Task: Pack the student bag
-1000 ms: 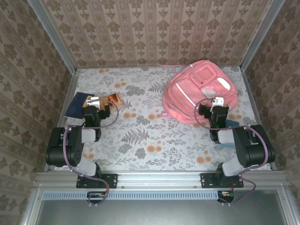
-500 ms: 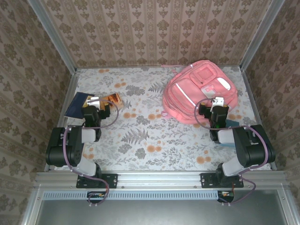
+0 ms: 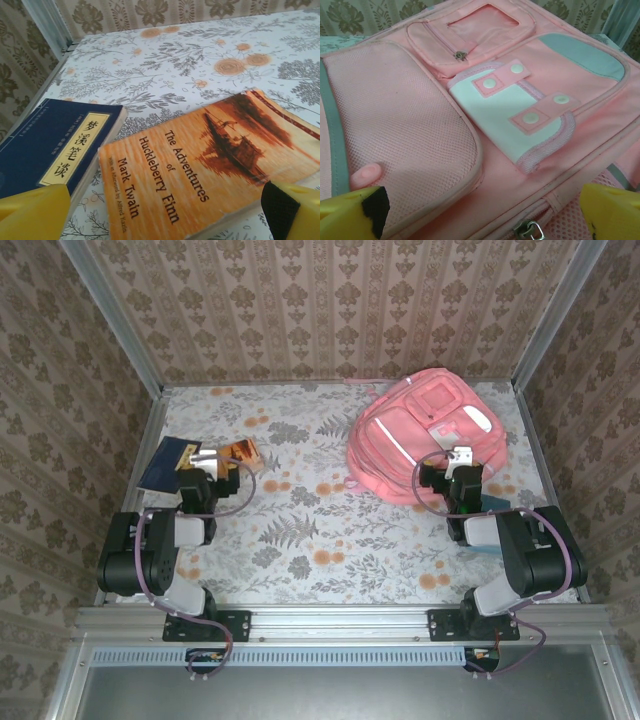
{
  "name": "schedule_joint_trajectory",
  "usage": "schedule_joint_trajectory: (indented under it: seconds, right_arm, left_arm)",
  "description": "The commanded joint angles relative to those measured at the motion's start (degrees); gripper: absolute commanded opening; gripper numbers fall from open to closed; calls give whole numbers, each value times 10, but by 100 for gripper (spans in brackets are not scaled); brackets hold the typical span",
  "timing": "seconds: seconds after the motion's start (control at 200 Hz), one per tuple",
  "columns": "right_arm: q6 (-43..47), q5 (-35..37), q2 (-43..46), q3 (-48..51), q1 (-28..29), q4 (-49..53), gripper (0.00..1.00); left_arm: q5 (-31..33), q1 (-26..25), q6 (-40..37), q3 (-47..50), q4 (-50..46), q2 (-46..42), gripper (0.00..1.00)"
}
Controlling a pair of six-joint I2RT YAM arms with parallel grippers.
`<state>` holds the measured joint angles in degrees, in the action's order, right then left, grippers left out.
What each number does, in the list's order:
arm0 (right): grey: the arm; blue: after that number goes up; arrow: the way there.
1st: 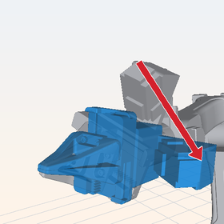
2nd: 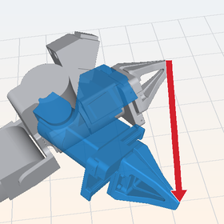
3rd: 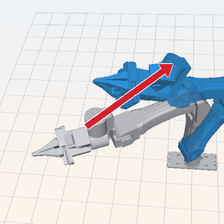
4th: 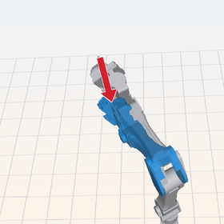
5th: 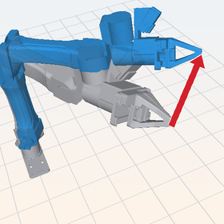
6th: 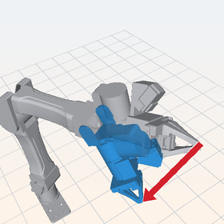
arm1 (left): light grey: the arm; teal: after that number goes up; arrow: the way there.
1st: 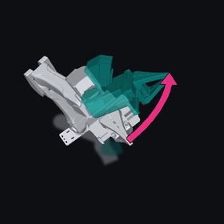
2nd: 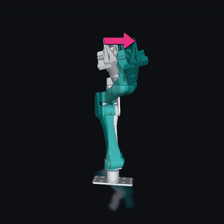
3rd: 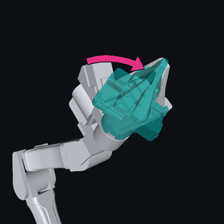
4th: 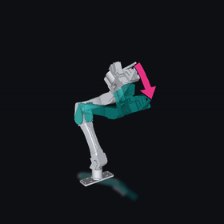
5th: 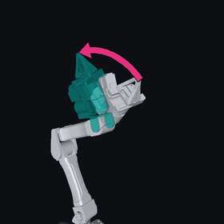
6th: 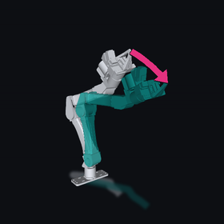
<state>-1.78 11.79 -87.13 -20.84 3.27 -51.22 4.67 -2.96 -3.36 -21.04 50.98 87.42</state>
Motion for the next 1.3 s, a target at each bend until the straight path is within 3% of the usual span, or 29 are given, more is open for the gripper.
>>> schedule_joint_trajectory:
  seconds: [0.0,0.105,0.32,1.195,1.295]
  right_arm:
    - [-28,64,-5,-5,0,-16,100]
    - [-32,63,-2,-5,-3,-12,100]
    - [-31,62,-3,-8,-3,-10,100]
    - [-32,62,-5,-10,-3,-6,100]
    - [-29,59,-1,-6,-3,-13,100]
  left_arm:
    - [-1,-4,-11,8,31,2,100]
    - [43,-4,5,1,20,5,100]
    - [56,-3,12,-12,0,6,100]
    - [35,6,16,-15,-9,6,100]
    - [-15,16,9,-21,-24,1,100]
